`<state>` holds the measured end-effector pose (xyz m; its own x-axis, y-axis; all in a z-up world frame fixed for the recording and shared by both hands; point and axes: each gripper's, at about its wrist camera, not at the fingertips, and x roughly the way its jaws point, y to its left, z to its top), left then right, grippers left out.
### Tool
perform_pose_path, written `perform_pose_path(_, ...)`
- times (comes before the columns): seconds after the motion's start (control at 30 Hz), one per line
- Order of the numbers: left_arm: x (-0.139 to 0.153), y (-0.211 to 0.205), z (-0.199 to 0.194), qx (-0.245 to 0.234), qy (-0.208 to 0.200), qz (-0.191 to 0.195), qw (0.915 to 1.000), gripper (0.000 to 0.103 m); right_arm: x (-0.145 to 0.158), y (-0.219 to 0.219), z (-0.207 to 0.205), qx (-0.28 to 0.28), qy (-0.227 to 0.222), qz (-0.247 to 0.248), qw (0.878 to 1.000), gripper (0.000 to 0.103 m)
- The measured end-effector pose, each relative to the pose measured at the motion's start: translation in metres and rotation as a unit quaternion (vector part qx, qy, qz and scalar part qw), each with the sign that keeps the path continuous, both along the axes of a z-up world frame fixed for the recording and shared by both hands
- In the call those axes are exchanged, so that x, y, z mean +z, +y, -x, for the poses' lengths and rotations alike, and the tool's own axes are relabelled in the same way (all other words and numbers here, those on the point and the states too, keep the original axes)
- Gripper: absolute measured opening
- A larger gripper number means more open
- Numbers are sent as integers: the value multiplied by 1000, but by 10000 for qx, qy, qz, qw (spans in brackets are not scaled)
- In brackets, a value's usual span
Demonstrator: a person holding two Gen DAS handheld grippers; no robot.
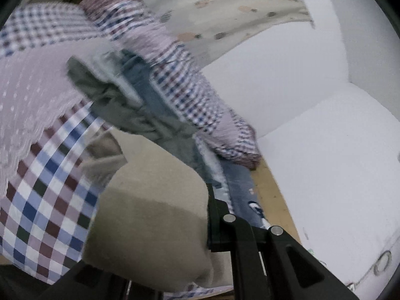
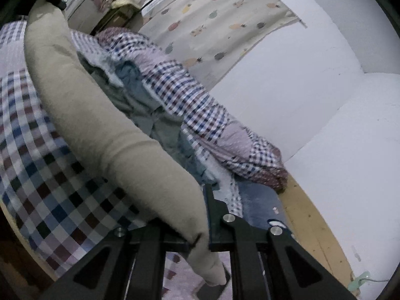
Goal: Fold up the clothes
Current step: 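Lower the folded beige shirt onto the bed with both grippers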
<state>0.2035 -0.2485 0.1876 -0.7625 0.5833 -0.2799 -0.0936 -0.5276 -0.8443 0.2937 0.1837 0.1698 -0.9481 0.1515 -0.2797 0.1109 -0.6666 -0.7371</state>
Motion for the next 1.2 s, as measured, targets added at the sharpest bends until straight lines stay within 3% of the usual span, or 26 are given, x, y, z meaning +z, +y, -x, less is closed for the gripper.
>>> perform_pose_path(0.23,71,2,-34,-209,376,-7,9991,7,77,8,-44,67,298,191,9994,8)
perform_pose_path(0.37,90,0,-50,-313,396,-67,9987,7,109,12,-66,181,294,213,9992,8)
perform_pose_path(0.47,89,1,-53,-339,240,-119,9991,7,117,13,-70,158,221,201,9994,8)
perform_pose_path(0.6,60,2,-37,-259,-234,-113,9993,7,99,14,-47,142,-150,229,9995,8)
perform_pose_path(0.83,-6,4,27,76,-1118,-105,9936,7,49,15,46,143,-784,161,9967,8)
perform_pose_path(1.07,-29,8,105,206,-1558,177,9874,7,22,16,136,81,-1234,127,9922,8)
perform_pose_path(1.2,-55,12,157,198,-1964,349,9797,8,1,17,190,61,-1667,128,9859,8)
